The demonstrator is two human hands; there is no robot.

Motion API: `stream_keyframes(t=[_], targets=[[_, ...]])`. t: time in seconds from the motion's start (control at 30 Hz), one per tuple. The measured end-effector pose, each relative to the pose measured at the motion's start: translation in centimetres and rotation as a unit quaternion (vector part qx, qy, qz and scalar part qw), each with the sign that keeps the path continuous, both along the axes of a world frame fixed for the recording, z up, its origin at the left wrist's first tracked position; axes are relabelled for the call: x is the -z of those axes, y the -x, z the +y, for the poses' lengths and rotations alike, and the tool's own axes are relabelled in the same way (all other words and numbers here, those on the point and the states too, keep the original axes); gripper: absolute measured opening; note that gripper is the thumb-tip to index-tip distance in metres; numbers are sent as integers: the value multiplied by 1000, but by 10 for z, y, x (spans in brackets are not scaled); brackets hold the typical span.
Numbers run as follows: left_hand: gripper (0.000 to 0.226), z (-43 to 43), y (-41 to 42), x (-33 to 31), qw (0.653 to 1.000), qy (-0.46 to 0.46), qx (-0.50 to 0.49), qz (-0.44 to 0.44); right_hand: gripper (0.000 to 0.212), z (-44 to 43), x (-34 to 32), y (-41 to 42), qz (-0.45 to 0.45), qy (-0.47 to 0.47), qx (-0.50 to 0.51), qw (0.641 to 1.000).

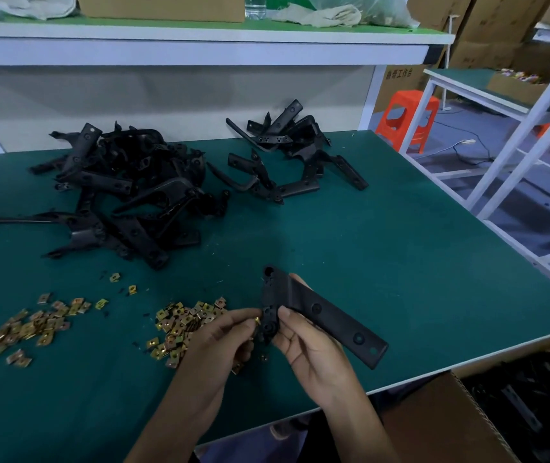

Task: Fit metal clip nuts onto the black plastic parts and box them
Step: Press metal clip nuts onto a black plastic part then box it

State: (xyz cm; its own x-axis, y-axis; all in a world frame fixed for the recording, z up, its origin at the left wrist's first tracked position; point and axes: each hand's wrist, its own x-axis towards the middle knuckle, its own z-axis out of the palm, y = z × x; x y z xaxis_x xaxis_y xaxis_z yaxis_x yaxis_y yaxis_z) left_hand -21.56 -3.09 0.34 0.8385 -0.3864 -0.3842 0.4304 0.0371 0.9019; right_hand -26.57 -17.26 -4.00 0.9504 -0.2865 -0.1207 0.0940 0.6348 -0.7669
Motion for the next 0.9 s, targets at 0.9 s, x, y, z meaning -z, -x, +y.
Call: stream_keyframes(t=[0.9], targets=[[21,2,4,2,1000,21,-17,7,61,4,-4,-1,31,24,10,999]])
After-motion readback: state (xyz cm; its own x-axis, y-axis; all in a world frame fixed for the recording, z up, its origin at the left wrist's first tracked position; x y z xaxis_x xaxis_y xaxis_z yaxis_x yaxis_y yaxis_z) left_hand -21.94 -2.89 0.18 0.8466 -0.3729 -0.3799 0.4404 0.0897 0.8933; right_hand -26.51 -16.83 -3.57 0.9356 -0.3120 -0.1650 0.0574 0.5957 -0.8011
